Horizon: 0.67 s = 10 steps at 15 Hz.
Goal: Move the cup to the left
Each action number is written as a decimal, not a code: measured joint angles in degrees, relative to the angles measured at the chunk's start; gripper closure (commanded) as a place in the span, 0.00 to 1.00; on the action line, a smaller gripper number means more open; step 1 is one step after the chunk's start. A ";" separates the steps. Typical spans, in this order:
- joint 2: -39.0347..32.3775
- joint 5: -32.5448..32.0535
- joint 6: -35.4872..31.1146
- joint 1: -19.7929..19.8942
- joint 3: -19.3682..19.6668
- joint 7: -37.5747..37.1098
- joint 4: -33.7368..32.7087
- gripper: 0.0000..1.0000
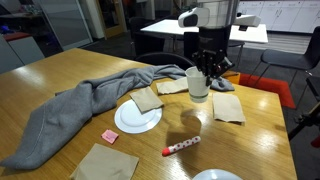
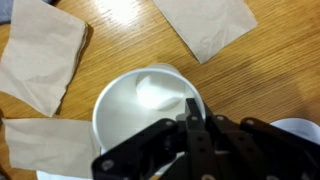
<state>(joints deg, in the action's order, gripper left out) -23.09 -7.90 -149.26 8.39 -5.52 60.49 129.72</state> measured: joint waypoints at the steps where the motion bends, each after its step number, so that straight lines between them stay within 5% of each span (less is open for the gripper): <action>1: -0.35 0.00 0.00 -0.27 -0.05 0.88 -0.05 0.99; 10: -4.23 -4.10 -5.96 -3.59 0.12 2.19 -0.42 0.99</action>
<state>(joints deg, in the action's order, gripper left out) -27.32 -12.00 -155.22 4.79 -5.39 62.68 129.30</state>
